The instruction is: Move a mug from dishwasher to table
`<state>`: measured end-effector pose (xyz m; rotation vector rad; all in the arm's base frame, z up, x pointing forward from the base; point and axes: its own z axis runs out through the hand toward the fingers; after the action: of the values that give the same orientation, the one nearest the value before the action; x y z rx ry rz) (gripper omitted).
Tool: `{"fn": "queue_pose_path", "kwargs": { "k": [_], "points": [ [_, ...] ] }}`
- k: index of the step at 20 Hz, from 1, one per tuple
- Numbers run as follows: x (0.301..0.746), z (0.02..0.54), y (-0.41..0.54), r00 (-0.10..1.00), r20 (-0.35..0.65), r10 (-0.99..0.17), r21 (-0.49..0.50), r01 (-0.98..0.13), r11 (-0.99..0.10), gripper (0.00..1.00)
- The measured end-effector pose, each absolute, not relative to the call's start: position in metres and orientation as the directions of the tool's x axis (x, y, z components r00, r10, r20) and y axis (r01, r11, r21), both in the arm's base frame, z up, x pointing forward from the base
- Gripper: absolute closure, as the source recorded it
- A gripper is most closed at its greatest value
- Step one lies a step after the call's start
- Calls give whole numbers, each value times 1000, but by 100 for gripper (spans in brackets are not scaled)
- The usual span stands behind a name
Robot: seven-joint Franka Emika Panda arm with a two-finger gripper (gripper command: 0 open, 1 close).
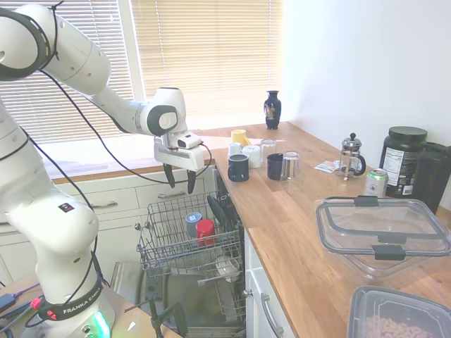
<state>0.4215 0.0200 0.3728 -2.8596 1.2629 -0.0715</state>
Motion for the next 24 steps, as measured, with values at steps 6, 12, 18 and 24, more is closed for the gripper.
{"fn": "queue_pose_path", "kwargs": {
  "k": [6,12,18,24],
  "points": [
    [421,359,48,679,71,-730,-18,-731,-682,0],
    [432,315,64,697,109,-709,-26,-711,-703,0],
    [460,247,41,693,126,-709,-16,-714,-700,0],
    [489,204,41,705,102,-702,-12,-705,-709,0]
  ]
}}
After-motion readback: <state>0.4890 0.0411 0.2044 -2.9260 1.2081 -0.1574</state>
